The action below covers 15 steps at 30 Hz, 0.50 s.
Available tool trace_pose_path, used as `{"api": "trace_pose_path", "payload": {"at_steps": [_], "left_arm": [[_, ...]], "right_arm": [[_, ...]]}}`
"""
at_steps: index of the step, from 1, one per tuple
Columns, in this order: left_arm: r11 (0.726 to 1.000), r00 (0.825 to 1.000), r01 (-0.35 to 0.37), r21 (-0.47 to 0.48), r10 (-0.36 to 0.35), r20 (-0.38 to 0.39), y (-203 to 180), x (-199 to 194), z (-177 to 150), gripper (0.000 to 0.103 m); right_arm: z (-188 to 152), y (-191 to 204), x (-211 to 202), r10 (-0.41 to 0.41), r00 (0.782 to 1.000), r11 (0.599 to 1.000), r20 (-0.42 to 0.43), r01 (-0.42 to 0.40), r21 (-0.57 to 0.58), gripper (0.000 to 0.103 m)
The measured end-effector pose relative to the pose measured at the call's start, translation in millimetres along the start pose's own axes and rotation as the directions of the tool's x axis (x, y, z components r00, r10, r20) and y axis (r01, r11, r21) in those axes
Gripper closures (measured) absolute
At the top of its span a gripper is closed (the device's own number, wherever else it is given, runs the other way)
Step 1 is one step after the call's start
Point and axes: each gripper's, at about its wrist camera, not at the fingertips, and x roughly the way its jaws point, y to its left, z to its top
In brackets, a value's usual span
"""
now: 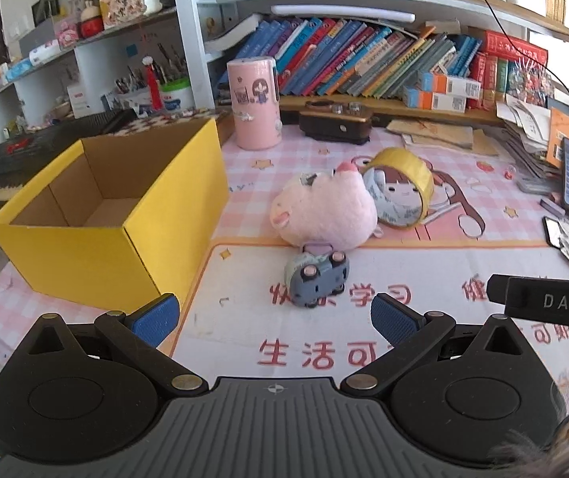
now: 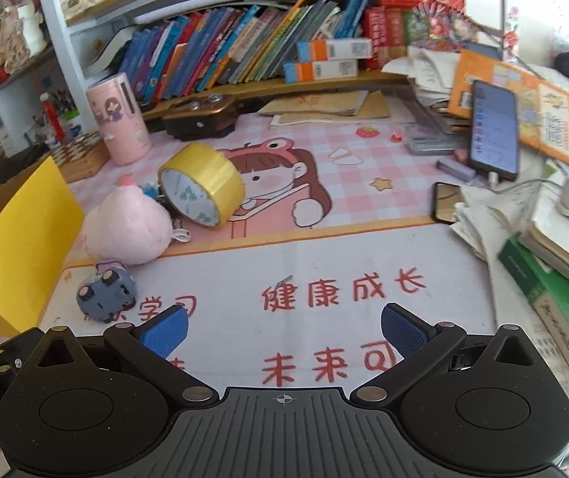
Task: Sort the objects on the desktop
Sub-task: 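Grasp the grey toy truck with the left tool while the right tool grasps the yellow tape roll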
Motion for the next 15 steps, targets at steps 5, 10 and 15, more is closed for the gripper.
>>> {"api": "trace_pose_path", "payload": {"at_steps": [5,10,15], "left_arm": [[1.000,1.000,0.014,0.007,-0.014,-0.014,-7.9,4.6,2.9,0.000],[0.998,0.997,0.055,0.031,-0.053,-0.059,-16.6,14.4,2.4,0.001],[0.999,0.998,0.043,0.016,-0.042,-0.051,-17.4,26.1,7.7,0.002]], "right_arm": [[12.0,-0.7,5.9,0.065,0.997,0.997,0.038,-0.063,-0.048,0.000],[22.6,1.7,15.9,0.073,0.996,0.996,0.040,-0.071,-0.060,0.000],[30.2,5.9,26.7,0.123,0.992,0.989,0.036,-0.120,-0.083,0.010]]}}
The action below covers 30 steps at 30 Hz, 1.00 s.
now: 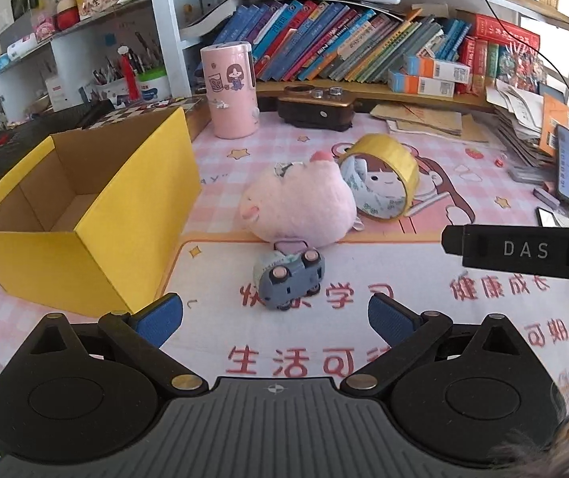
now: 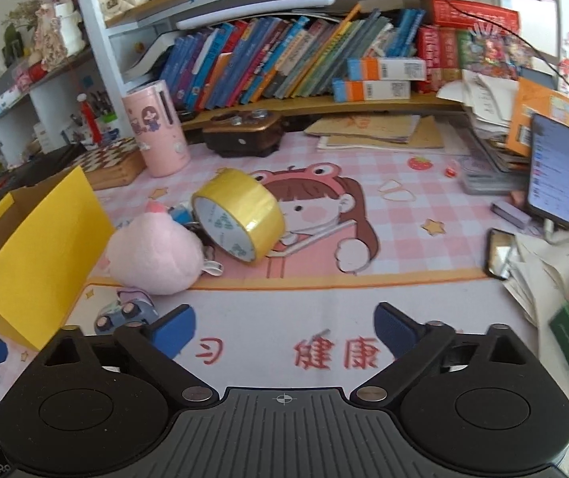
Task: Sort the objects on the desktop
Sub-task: 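Grasp the grey toy truck with the left tool while the right tool grasps the yellow tape roll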
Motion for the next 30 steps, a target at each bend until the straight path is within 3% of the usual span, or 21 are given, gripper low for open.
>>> {"api": "trace_pose_path", "payload": {"at_steps": [3,11,16,20,26,30], "left_arm": [[1.000,1.000,-0.002,-0.010,0.002,-0.017,-3.6,18.5,4.3,0.004],[0.994,0.996,-0.048,-0.098,0.040,-0.079,-13.3,74.9,15.8,0.006],[0.986,0.990,-0.087,-0.145,0.070,-0.120,-12.3,96.3,17.8,0.030],[0.985,0.991,-0.062,-0.158,0.042,-0.126,-12.0,102.1,16.2,0.042],[0.978,0.993,-0.016,-0.206,-0.009,-0.117,4.2,93.3,12.9,0.043],[0.977,0.996,0.018,-0.213,-0.037,-0.087,20.5,71.4,11.1,0.043]], "right_arm": [[8.4,0.5,7.3,0.006,1.000,1.000,0.019,-0.005,-0.024,0.017],[24.0,-6.1,26.4,0.007,1.000,0.997,0.011,-0.006,-0.082,0.017],[27.4,-2.7,39.4,0.011,1.000,0.992,-0.009,-0.012,-0.126,0.017],[31.7,4.9,50.8,0.003,1.000,0.983,-0.003,-0.003,-0.185,0.017],[40.2,20.1,79.2,0.016,1.000,0.951,0.016,-0.010,-0.309,0.017],[48.7,27.0,100.5,0.065,0.998,0.904,0.000,-0.059,-0.423,0.017]]}}
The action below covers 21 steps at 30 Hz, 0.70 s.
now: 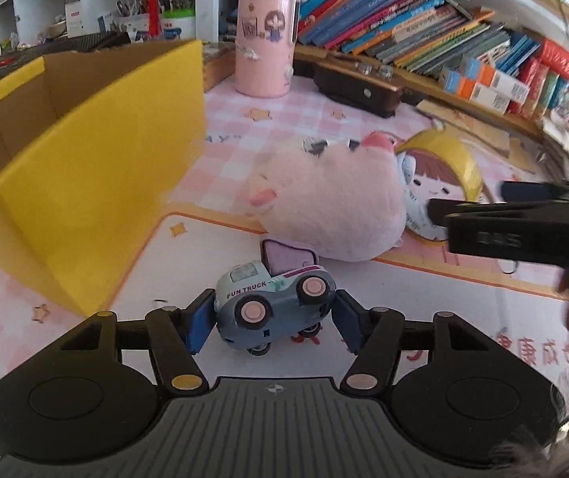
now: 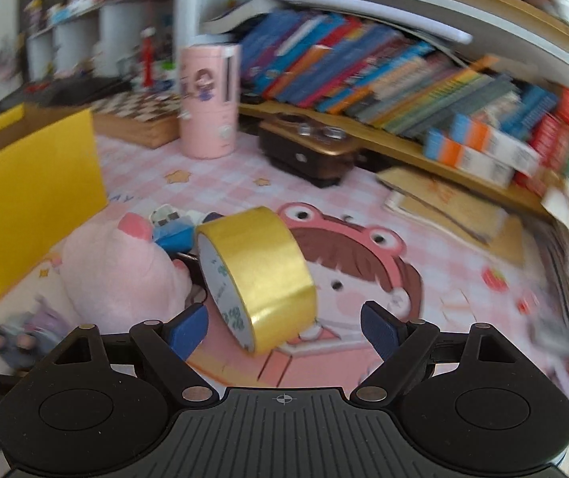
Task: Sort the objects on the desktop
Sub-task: 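Grasp the grey toy truck with the left tool while the right tool grasps the yellow tape roll, then lift the truck and tape roll and carry both toward the yellow box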
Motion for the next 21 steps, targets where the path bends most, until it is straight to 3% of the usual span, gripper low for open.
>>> {"api": "trace_pose_path", "payload": {"at_steps": [5,13,16,17,21], "left_arm": [[0.995,0.995,0.088,-0.043,-0.086,0.050,20.2,-35.9,-4.4,0.043],[0.991,0.990,0.112,-0.076,-0.105,0.090,38.1,-70.4,-4.1,0.043],[0.991,0.990,0.114,-0.072,-0.107,0.096,40.0,-78.1,-1.0,0.043],[0.991,0.989,0.114,-0.068,-0.107,0.098,39.5,-80.5,-0.5,0.043],[0.992,0.988,0.116,-0.051,-0.110,0.110,34.6,-89.3,1.6,0.043]], "right_arm": [[9.6,-3.2,23.2,0.093,0.996,0.989,-0.020,-0.094,-0.116,0.016],[8.7,1.4,33.6,0.187,0.980,0.963,-0.069,-0.197,-0.186,0.018],[5.3,4.2,26.8,0.163,0.985,0.966,-0.053,-0.170,-0.193,0.045],[5.2,3.9,25.4,0.139,0.989,0.971,-0.053,-0.147,-0.189,0.063],[2.5,-6.0,16.6,0.106,0.991,0.991,-0.085,-0.112,-0.077,0.063]]}}
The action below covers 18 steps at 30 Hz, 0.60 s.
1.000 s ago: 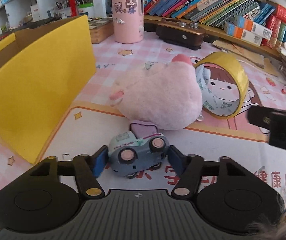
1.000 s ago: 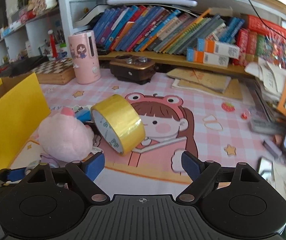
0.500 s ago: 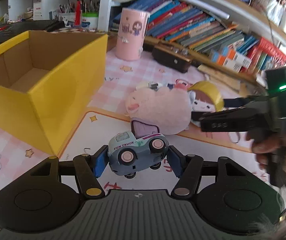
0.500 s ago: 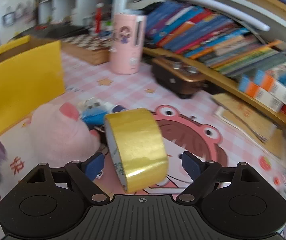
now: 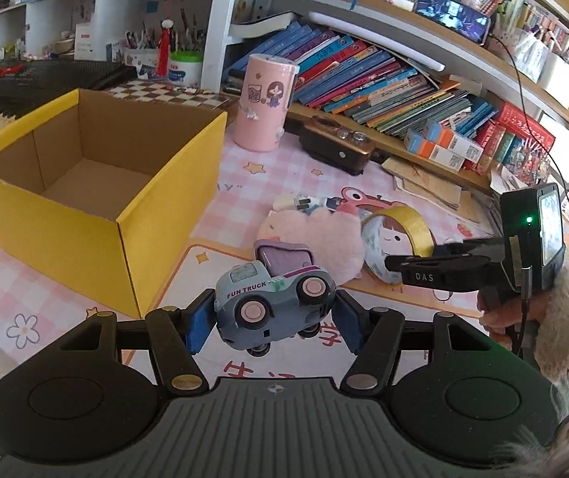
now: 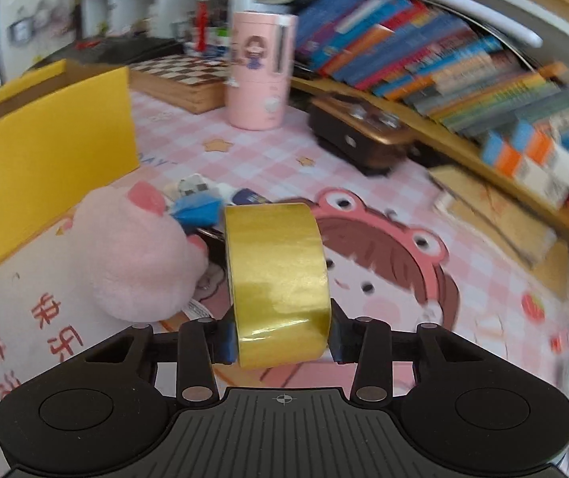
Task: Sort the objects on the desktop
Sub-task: 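Lift the truck and tape roll and carry both toward the yellow box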
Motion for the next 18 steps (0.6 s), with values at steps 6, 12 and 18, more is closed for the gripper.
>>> {"api": "trace_pose_path", "payload": {"at_steps": [6,12,18], "left_arm": [[1.000,1.000,0.007,0.019,-0.007,-0.013,-5.1,-7.0,1.3,0.043],[0.999,1.000,0.026,0.027,-0.026,-0.010,-6.4,-12.9,1.9,0.043],[0.998,0.998,0.066,0.023,-0.066,0.003,-4.5,-20.0,0.8,0.043]], "right_arm": [[-11.9,-10.2,-24.8,-0.066,0.997,0.988,-0.032,0.070,0.138,0.063],[-18.5,2.9,-58.1,-0.128,0.991,0.989,0.025,0.126,0.075,0.063],[-20.8,7.1,-84.3,-0.087,0.995,0.979,0.039,0.078,0.186,0.065]]}}
